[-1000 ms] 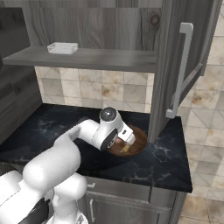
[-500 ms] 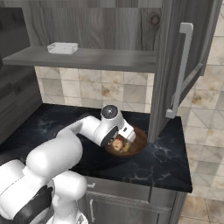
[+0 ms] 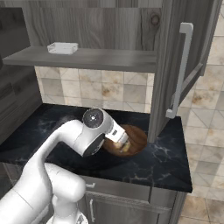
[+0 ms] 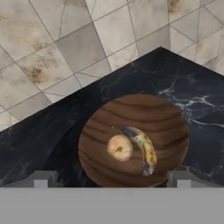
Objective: Open the cabinet. Pick the peach and banana from the cabinet and place them into the bowl. Then close the cabinet.
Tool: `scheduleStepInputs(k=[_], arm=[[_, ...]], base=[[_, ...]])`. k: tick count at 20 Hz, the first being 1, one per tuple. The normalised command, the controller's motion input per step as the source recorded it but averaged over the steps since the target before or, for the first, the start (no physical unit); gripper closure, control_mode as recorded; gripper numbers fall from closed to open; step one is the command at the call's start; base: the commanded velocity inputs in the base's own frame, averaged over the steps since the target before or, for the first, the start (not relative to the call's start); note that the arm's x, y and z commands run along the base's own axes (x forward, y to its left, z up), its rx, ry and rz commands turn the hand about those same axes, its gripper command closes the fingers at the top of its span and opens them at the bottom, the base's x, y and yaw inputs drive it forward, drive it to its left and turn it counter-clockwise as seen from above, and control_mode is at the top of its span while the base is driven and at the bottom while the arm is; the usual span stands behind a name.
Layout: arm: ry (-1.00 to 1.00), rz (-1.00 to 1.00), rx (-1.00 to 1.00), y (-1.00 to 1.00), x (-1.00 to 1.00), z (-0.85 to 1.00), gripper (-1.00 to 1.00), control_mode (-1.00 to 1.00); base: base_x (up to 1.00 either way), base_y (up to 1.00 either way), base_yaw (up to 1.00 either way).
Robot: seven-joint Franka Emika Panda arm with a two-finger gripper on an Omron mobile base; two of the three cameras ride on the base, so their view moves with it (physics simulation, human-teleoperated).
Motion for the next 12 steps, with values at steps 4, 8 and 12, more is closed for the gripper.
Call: scheduleStepInputs(k=[4, 8, 12], arm=[[-0.29, 0.0, -0.05, 0.61, -1.0, 1.0, -1.0, -1.0], [-0.27, 0.0, -0.11, 0.72, -1.0, 1.0, -1.0, -1.0], [-0.19, 0.0, -0.08, 0.58, -1.0, 1.0, -1.0, -1.0]], base=[[0.0, 0.0, 0.0], [0.0, 0.0, 0.0], [0.0, 0.0, 0.0]])
